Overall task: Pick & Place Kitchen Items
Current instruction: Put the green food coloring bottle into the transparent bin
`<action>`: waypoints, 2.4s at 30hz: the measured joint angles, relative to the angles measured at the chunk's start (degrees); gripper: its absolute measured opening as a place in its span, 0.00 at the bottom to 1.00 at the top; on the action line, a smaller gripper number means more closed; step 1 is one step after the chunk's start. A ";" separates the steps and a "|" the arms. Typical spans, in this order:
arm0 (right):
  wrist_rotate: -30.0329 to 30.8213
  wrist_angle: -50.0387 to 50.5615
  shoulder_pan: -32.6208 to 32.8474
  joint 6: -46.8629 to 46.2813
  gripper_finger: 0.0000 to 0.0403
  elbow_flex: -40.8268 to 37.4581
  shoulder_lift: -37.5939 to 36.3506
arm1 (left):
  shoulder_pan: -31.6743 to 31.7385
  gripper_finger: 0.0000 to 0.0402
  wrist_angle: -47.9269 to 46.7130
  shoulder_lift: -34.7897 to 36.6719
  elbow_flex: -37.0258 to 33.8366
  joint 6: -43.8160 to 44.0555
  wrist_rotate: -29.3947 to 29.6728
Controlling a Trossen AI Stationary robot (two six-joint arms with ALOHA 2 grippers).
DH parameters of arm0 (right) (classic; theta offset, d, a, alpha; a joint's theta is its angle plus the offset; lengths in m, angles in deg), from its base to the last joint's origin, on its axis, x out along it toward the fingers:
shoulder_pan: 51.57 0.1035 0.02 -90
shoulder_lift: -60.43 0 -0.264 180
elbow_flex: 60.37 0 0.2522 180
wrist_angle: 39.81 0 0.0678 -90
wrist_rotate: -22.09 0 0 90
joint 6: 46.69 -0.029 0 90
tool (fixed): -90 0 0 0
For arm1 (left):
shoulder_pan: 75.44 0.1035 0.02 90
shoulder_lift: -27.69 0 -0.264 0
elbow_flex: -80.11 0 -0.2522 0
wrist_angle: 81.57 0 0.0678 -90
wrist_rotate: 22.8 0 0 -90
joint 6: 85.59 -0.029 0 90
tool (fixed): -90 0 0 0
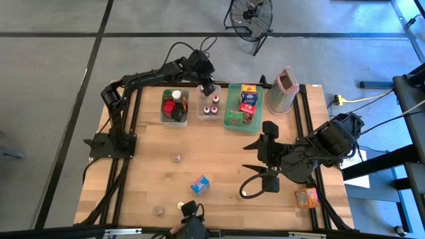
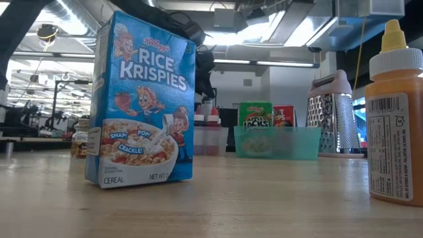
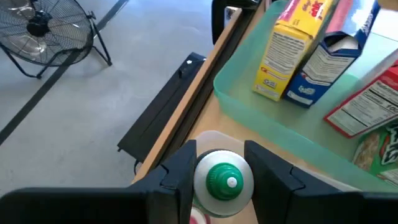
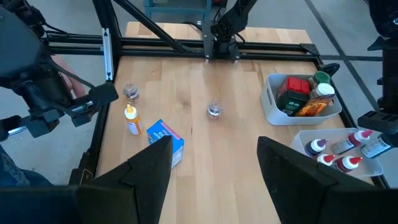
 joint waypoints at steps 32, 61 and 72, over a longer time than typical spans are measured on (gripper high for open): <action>-0.01 0.46 0.02 -0.04 0.59 0.00 0.00 | -0.06 0.28 2.46 -4.76 0.00 2.40 1.61; 0.62 0.68 0.02 -0.92 0.59 0.00 0.00 | -0.09 0.28 6.01 -4.76 -3.67 1.61 -0.23; 0.62 0.40 0.02 -1.07 0.59 0.00 0.00 | 0.02 0.28 6.39 -4.76 -3.67 0.10 0.46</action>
